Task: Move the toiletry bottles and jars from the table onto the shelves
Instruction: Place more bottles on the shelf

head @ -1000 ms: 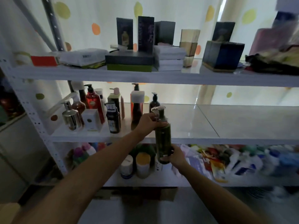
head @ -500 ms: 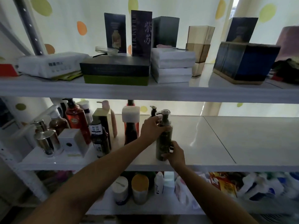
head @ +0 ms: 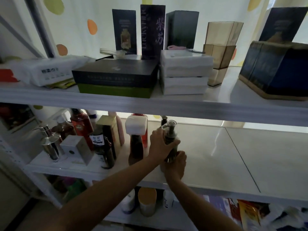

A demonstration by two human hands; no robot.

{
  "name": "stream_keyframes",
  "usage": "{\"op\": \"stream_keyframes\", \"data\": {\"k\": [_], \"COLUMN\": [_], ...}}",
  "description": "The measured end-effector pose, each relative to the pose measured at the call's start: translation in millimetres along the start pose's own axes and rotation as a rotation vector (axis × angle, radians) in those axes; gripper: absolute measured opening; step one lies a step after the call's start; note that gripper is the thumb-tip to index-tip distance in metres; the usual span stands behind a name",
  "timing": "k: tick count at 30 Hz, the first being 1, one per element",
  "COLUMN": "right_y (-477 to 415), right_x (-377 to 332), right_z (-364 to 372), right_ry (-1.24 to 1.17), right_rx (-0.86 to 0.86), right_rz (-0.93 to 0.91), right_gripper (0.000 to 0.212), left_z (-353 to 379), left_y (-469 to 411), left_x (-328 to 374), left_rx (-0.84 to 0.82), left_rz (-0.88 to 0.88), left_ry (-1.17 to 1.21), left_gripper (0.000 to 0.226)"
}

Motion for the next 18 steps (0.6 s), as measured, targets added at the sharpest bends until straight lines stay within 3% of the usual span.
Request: {"op": "stream_keyframes", "data": {"k": [3, 7, 12, 18], "right_y": [-23, -48, -32, -34], "right_x": [3, 5, 27, 33], "right_z": [1, 3, 0, 7], "right_ry": [-0.061, -0.050, 0.032, 0.027], "right_rx": [-0.209, -0.518, -0.361, -0.379], "right_rz": [-0.087, -0.099, -0.166, -0.131], "right_gripper": [0.043, 0.057, 0.079, 0.051], "left_z": [4, 17, 31, 38], "left_y": [3, 25, 25, 23], "left_x": [-22, -51, -68, -74], "left_rx": [-0.196, -0.403, -0.415, -0.350], "left_rz": [-0.076, -0.177, -0.237, -0.218], "left_ry": [0.126, 0.399, 0.490, 0.372], "left_gripper": [0.073, 0.067, 0.064, 0.059]}}
Point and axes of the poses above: each hand's wrist, its own y-axis away from the middle knuckle, its own z-axis out of the palm, x = y × z, the point moved 6 cm from there along -y, towards the middle knuckle, and after that the axes turned 6 degrees about -y, right-handed, at the moved point
